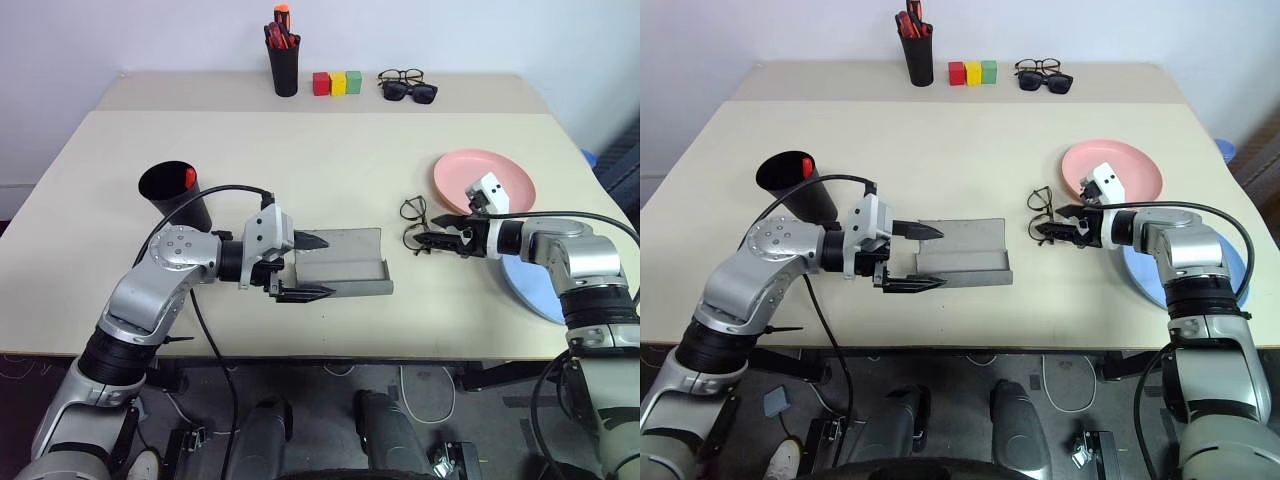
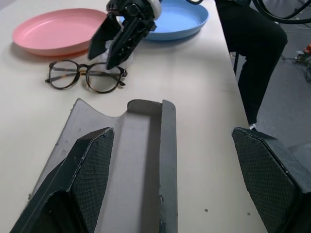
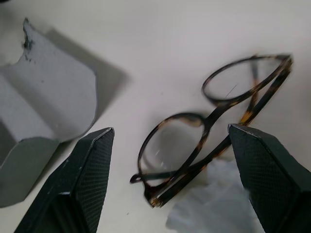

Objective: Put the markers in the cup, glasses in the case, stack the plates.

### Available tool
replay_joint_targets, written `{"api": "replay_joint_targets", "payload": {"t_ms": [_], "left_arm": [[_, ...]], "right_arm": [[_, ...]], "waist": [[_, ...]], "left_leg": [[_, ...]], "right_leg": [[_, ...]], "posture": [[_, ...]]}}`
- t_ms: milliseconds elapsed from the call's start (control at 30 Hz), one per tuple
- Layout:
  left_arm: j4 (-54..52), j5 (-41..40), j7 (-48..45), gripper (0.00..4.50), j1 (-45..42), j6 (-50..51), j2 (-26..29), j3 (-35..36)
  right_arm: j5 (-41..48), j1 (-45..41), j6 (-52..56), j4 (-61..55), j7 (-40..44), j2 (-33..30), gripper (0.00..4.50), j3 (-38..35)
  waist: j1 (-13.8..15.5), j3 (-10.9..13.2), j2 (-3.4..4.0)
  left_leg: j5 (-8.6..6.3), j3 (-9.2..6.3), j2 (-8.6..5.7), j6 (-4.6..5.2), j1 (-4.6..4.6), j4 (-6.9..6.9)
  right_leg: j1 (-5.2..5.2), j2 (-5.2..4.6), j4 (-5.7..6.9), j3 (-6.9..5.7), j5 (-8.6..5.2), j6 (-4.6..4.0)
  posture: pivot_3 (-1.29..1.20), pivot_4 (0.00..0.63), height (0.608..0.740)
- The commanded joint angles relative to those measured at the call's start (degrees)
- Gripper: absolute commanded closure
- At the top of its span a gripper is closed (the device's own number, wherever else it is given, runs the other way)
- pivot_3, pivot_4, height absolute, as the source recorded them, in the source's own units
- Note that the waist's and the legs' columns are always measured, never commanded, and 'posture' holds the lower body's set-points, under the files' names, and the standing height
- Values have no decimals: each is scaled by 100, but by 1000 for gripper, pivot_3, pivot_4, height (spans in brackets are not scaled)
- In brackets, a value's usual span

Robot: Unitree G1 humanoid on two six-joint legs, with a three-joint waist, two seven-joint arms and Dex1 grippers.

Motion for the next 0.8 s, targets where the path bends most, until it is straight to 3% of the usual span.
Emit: {"api": "replay_joint_targets", "payload": {"t_ms": [33,300,400,600,800], "left_arm": [[-379,-148,120,538,105,79,86,172],[-1020,-400,539,538,584,543,357,510],[-1200,-520,710,481,702,706,387,632],[-1356,-597,903,481,833,799,458,683],[-1353,-591,989,481,869,756,478,641]], "right_arm": [[-113,-272,-115,162,97,60,688,41],[-435,-951,-738,1295,212,467,688,146],[-549,-1208,-966,1701,182,611,1524,120],[-729,-1404,-1180,2130,306,719,4476,143],[-882,-1369,-1272,2223,429,741,4476,196]], "waist": [[0,0,0],[-15,1,1],[-7,1,1],[2,1,1],[-5,1,1]], "left_leg": [[0,0,0,0,0,0],[0,0,1,0,1,-1],[0,0,1,0,0,-2],[0,0,0,0,-1,-3],[0,0,0,0,1,-4]], "right_leg": [[0,0,0,0,0,0],[-2,1,0,0,0,0],[-1,0,0,0,0,0],[-1,0,-2,0,0,0],[0,1,-1,0,0,-1]], "posture": [[0,150,740],[0,150,740],[0,150,740],[0,150,740],[0,150,740]]}}
